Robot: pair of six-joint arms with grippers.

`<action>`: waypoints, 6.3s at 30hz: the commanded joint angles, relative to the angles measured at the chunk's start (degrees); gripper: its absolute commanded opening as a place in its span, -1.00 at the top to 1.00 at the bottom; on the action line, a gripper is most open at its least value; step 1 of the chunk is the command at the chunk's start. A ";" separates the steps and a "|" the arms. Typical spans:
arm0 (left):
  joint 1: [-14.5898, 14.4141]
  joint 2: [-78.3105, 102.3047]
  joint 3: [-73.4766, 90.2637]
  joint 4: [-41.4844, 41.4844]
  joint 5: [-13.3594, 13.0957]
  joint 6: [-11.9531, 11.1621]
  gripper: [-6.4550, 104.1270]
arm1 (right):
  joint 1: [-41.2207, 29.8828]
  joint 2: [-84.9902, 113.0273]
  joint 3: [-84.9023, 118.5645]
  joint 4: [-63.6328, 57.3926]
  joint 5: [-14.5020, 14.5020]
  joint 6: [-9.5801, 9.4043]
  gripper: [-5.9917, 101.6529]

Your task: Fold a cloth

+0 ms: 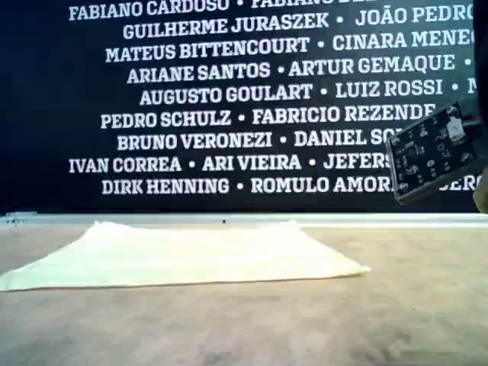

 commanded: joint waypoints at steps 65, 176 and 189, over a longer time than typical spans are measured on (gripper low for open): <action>-13.10 -40.17 -33.49 -6.86 6.33 -13.18 -0.63 | 11.43 -66.27 -49.66 -15.47 -2.02 -5.89 -0.19; -24.43 -93.69 -72.51 -10.99 -7.03 -13.27 0.90 | 15.38 -108.46 -82.62 -22.24 -1.85 -5.80 0.87; -25.22 -82.79 -68.99 -10.28 -6.94 -13.10 0.90 | 15.56 -87.45 -67.85 -20.74 -1.93 -5.80 0.87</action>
